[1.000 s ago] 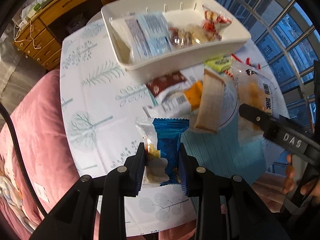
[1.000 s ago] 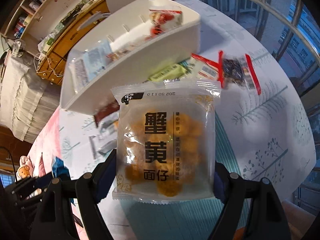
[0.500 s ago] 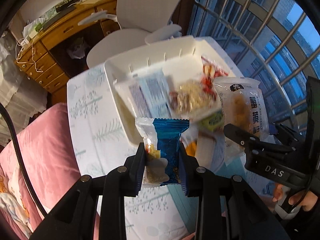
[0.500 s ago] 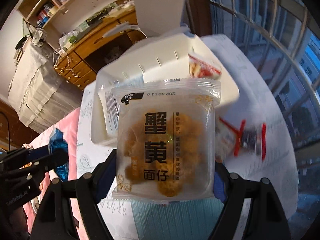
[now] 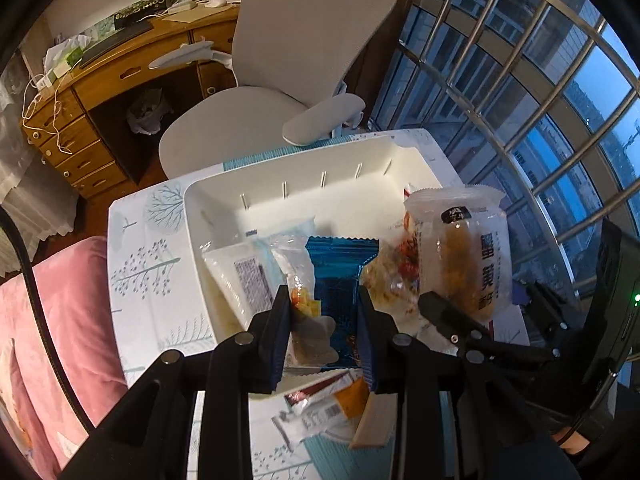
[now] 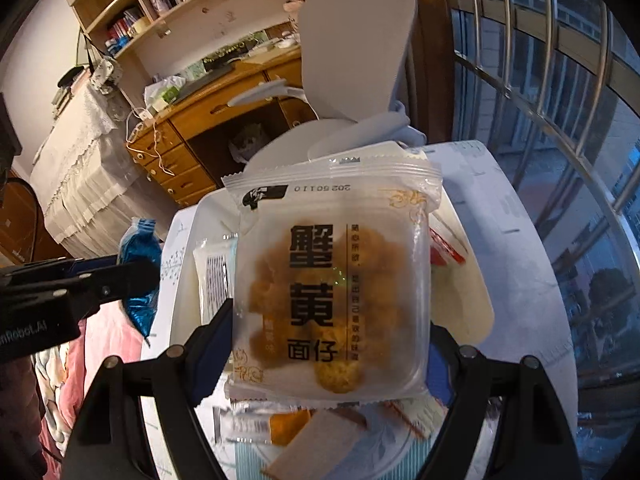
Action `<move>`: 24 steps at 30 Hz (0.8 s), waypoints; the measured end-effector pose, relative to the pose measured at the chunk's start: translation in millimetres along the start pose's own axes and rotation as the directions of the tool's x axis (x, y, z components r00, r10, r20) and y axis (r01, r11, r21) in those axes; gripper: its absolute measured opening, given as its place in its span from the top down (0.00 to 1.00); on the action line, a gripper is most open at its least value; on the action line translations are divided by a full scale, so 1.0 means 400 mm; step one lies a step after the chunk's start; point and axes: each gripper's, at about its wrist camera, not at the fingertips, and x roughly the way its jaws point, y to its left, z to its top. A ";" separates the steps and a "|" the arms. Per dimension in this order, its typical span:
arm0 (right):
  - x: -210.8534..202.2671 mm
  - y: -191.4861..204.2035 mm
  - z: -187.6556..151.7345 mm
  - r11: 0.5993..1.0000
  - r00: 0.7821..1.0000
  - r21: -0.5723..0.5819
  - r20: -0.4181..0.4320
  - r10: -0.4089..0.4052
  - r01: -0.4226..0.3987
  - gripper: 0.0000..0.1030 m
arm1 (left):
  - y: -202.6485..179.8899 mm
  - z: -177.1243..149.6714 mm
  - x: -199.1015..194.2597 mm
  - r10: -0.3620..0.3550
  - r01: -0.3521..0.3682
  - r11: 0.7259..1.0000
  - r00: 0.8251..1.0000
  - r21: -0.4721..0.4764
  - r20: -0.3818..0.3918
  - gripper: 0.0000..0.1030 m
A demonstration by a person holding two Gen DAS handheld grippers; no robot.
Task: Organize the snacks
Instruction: 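Carry both held snacks into the white tray and open both tools, then withdraw both tools from the tray toward the remaining snacks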
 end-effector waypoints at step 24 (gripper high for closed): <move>-0.105 -0.023 -0.101 0.993 0.998 0.113 0.031 -0.049 0.045 0.19 | -0.005 -0.151 -0.087 0.010 -0.010 1.000 1.000 0.005 -0.024 0.30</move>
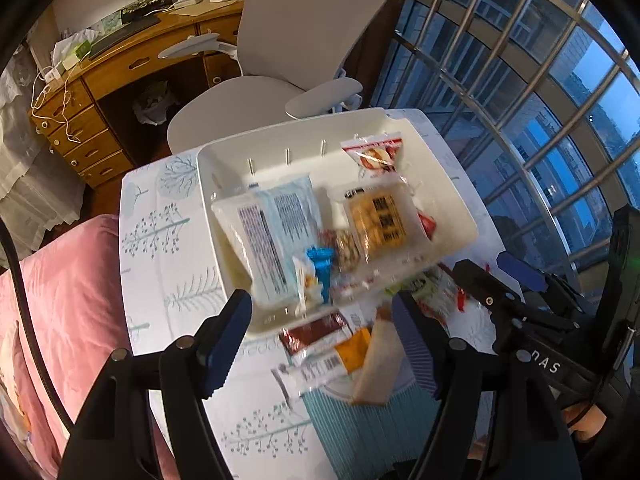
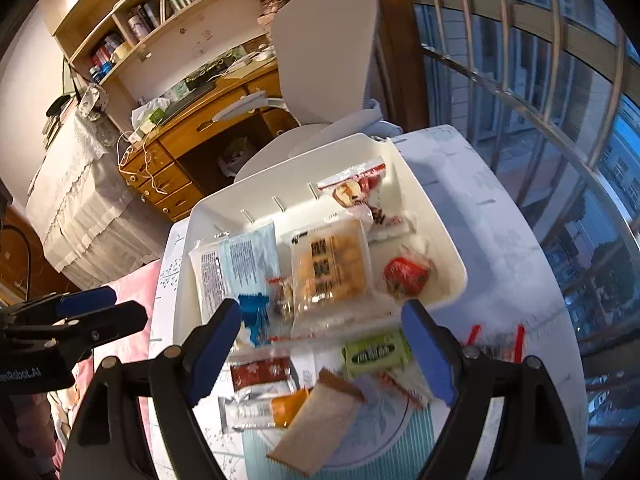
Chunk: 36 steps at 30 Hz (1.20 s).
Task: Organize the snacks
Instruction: 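Withdraw both tools from the tray toward the remaining snacks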
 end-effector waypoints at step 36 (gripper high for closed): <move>-0.106 -0.116 -0.359 0.987 0.991 -0.093 -0.014 -0.136 0.134 0.19 | -0.106 -0.347 0.083 0.060 -0.049 0.996 0.985 0.071 -0.161 0.28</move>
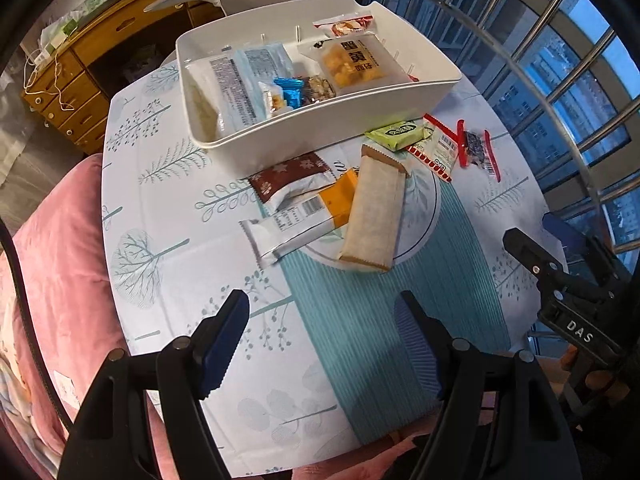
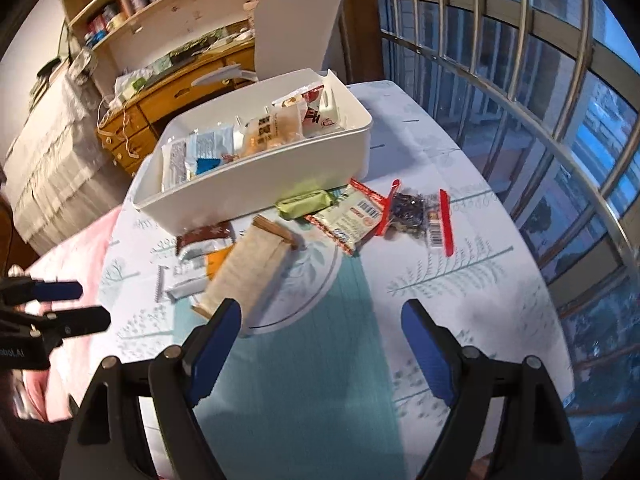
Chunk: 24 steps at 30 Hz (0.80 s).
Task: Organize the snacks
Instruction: 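Withdraw both tools from the tray toward the remaining snacks, then grasp the brown paper bread bag with left tool while right tool grasps red-striped nut bag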
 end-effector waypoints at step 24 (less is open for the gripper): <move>0.157 -0.237 0.126 0.908 0.995 -0.407 -0.009 0.103 -0.098 0.20 | -0.162 0.122 0.231 0.099 -0.108 0.991 0.988 -0.079 -0.118 0.24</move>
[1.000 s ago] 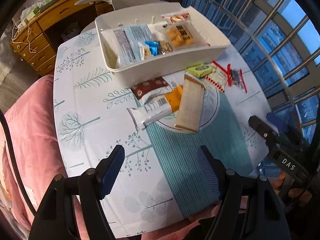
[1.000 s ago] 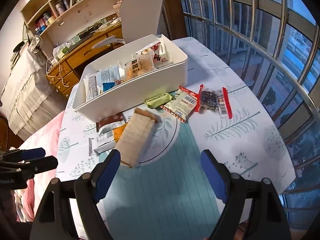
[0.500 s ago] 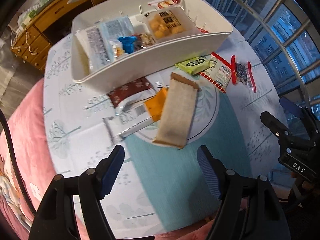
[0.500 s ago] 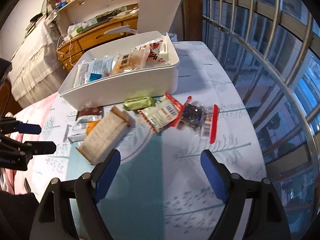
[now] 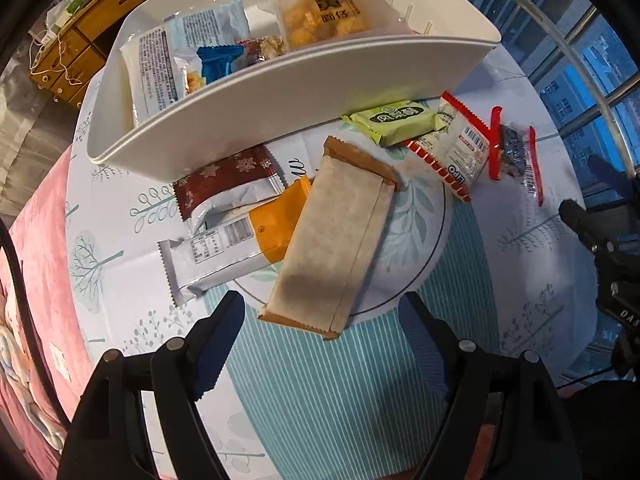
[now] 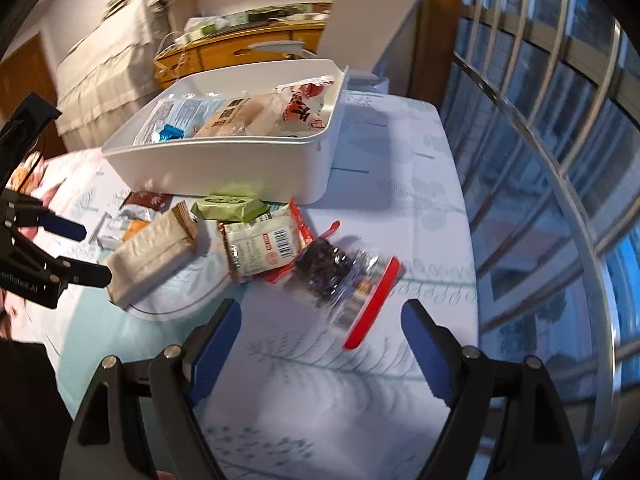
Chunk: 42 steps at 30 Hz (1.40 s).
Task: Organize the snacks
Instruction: 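Grasp the brown paper bread bag with left tool while right tool grasps red-striped nut bag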
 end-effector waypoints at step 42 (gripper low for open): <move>0.181 -0.010 0.004 0.965 0.990 -0.223 -0.002 0.144 -0.141 0.55 | -0.024 0.059 0.116 0.036 -0.035 0.997 0.999 -0.068 0.009 0.45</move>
